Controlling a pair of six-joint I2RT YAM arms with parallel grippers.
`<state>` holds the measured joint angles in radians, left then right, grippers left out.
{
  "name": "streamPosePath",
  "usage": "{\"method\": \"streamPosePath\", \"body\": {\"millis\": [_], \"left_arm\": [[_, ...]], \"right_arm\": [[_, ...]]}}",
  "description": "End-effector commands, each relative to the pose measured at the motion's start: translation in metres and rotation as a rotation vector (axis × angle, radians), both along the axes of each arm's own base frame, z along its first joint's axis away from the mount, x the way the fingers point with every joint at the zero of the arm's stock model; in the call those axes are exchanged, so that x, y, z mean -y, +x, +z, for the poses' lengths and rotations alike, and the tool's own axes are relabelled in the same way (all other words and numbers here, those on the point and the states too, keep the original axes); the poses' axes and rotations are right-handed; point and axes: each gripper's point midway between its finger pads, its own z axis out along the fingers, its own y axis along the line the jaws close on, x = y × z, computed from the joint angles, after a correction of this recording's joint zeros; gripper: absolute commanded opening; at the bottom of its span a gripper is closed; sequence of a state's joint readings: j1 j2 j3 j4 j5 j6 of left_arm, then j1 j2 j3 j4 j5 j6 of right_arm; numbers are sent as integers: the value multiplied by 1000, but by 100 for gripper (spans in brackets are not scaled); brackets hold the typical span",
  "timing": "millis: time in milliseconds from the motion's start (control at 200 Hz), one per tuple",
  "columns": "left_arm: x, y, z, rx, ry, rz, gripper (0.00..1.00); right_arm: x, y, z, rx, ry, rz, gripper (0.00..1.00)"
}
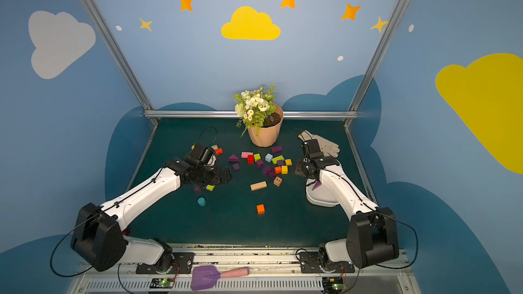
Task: Pick purple bricks into the storage bin
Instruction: Place the building block in the storage box.
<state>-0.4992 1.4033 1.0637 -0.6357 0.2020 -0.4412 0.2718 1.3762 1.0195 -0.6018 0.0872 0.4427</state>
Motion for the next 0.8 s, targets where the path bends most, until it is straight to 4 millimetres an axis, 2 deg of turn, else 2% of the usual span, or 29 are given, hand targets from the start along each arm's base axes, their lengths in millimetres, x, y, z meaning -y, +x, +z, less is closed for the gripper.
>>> {"method": "streamPosePath", "body": {"millis": [0, 491, 796], "left_arm": [[-1, 2, 17, 73, 38, -23, 100], [6, -3, 36, 224, 3, -79, 100], [13, -8, 47, 352, -39, -135, 100]], "right_arm": [[9, -2, 0, -3, 58, -49, 32], [64, -1, -20, -29, 98, -232, 32], [84, 9, -39, -54, 121, -302, 33]]}}
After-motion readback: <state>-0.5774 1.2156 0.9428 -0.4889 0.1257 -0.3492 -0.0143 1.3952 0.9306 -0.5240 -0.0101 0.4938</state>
